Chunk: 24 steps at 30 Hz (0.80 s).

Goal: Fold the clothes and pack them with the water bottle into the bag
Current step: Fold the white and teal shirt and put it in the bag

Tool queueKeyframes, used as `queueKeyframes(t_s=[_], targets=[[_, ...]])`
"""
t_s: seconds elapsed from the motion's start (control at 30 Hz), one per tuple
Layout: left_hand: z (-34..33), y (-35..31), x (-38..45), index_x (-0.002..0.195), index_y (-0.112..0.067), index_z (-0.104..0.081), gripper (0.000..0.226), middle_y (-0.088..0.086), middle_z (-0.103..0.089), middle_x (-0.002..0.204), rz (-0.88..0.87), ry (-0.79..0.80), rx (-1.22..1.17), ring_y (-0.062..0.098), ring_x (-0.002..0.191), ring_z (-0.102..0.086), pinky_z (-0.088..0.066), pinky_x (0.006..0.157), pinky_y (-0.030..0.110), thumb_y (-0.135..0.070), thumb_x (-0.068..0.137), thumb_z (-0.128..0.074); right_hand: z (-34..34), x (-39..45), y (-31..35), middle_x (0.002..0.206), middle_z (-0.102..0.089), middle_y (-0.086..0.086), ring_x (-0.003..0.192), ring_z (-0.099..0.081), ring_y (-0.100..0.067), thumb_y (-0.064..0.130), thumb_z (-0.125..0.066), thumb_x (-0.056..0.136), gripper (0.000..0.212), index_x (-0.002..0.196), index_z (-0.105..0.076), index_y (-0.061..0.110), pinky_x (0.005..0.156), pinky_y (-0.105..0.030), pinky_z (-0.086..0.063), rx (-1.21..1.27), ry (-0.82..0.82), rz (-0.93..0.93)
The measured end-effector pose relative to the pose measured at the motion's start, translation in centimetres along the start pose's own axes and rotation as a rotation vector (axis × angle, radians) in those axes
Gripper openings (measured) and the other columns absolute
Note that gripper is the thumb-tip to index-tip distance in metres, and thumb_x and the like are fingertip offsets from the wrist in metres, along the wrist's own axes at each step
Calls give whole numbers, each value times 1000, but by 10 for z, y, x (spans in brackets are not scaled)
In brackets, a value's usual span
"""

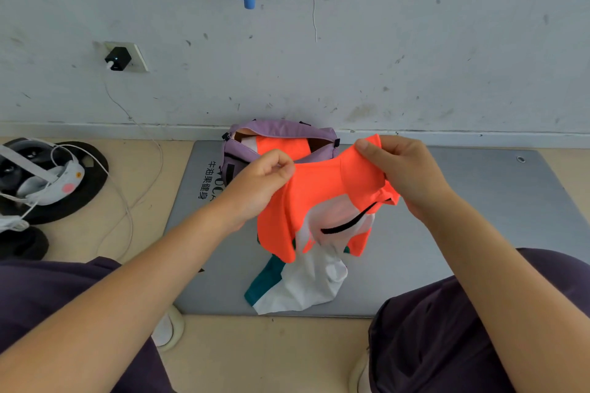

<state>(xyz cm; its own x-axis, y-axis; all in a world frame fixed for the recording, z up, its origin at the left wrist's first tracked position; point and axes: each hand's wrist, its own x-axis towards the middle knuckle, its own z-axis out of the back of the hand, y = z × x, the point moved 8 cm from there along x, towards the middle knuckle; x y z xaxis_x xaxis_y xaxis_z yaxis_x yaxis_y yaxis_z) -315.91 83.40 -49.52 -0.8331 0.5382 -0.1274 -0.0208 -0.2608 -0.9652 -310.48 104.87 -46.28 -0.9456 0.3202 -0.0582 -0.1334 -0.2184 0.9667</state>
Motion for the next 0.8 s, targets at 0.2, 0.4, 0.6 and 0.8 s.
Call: queueKeyframes(t_s=[0.2, 0.4, 0.6, 0.8], targets=[[-14, -2, -5, 97, -28, -52, 29, -2, -65, 76, 13, 106, 42, 10, 67, -53, -42, 63, 21, -39, 82, -74, 6, 2, 1, 79, -68, -2, 74, -57, -11, 32, -67, 91, 21, 81, -73, 14, 71, -33, -46, 19, -47, 19], [8, -2, -2, 90, -18, -67, 9, 3, -72, 83, -6, -16, 158, 6, 73, -60, -47, 74, 24, -17, 85, -75, 19, 4, -2, 76, -63, -6, 72, -53, -14, 34, -66, 90, 27, 80, -70, 9, 70, -34, -45, 33, -103, 23], [29, -1, 0, 83, -18, -68, 20, 5, -63, 80, -25, -83, 185, 11, 79, -54, -45, 83, 36, -26, 99, -57, 22, 5, 1, 70, -60, 0, 65, -50, -6, 33, -65, 92, 29, 80, -70, 7, 62, -24, -43, -34, -116, 61], [21, 4, 0, 76, -20, -54, 33, -14, -39, 65, 15, -162, 107, 2, 62, -35, -29, 63, 27, -42, 99, -49, 12, 2, 5, 68, -67, 11, 65, -56, -3, 30, -66, 92, 20, 75, -73, 22, 60, -18, -47, -20, -67, 56]])
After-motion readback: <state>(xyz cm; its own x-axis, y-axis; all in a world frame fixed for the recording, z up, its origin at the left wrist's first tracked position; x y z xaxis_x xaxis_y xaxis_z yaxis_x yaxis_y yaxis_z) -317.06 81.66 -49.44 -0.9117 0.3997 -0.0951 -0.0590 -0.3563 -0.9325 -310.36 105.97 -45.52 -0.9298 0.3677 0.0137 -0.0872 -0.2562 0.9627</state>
